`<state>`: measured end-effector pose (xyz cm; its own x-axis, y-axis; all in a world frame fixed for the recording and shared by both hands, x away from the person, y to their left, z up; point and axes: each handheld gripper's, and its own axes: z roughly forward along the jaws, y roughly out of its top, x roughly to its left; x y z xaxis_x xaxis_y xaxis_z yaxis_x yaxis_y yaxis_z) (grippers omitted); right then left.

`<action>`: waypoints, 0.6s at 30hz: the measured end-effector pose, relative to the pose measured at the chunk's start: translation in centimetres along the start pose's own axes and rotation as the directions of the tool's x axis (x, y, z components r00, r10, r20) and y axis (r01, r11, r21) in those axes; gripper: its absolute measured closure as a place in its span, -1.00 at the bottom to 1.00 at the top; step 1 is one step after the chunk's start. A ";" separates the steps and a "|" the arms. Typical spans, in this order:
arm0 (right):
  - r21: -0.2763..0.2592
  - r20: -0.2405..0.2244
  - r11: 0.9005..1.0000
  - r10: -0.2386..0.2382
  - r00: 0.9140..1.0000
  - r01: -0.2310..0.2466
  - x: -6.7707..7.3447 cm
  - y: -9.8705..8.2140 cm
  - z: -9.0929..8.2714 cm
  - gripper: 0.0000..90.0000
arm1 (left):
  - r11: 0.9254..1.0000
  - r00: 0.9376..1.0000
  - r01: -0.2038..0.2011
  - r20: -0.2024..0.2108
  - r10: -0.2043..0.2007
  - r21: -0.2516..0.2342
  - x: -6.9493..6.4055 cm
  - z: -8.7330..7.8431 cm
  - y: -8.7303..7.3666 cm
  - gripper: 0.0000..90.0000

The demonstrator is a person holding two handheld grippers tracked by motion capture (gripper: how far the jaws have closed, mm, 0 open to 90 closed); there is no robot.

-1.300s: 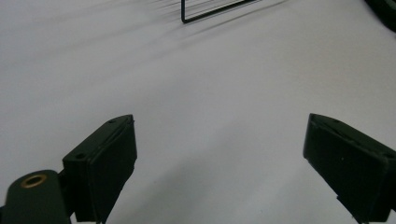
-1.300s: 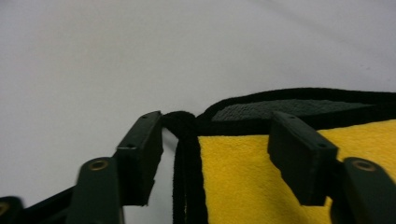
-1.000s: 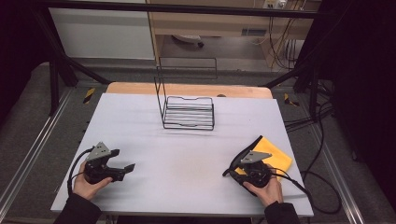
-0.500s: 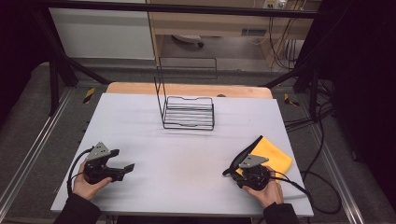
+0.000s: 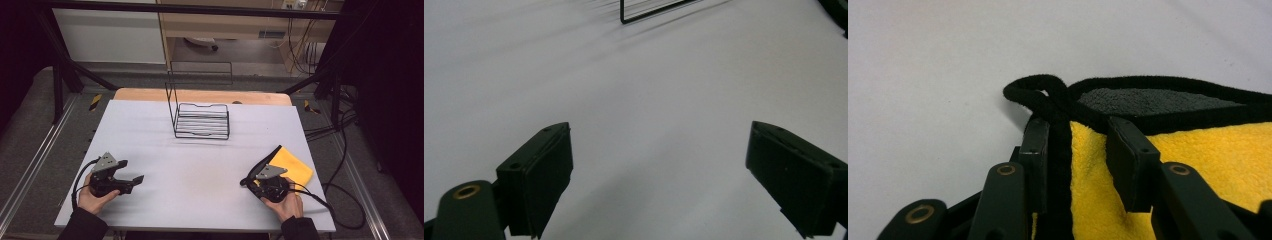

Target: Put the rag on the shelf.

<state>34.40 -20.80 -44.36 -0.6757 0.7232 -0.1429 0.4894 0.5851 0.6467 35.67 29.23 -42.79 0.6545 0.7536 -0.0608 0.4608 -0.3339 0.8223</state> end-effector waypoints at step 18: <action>0.010 0.035 1.000 0.009 0.999 -0.010 -0.3 -0.8 -0.5 0.50 | 1.000 1.000 -0.002 0.000 0.002 0.004 0.0 0.0 0.0 -0.74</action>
<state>33.90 -21.67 -44.43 -0.6515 0.7409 -0.1628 0.5015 0.5817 0.6405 35.66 29.28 -42.80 0.6555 0.7529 -0.0592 0.4620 -0.3376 0.8201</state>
